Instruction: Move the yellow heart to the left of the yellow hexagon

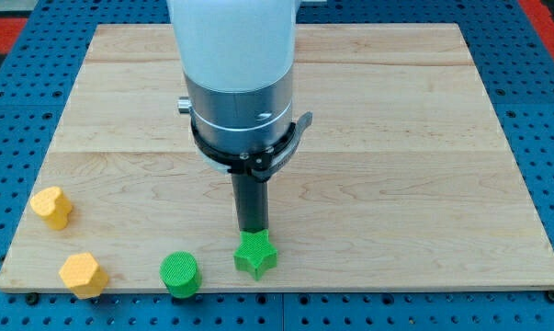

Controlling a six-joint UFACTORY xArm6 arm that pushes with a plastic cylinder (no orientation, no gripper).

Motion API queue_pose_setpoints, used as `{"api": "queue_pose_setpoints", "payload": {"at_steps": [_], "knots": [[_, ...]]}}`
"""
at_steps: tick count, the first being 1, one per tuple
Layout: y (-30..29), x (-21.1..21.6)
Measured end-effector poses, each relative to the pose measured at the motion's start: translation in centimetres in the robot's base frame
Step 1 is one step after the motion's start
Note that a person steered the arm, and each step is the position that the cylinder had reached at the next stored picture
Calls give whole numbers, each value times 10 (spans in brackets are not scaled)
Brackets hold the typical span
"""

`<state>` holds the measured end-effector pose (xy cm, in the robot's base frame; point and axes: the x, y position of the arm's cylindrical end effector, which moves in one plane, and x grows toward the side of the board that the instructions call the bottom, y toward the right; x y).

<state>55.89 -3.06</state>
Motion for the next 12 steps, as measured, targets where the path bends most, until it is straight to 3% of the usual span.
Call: {"api": "queue_pose_setpoints", "payload": {"at_steps": [3, 7, 12], "knots": [[-11, -3], [-172, -82], [-216, -73]]}}
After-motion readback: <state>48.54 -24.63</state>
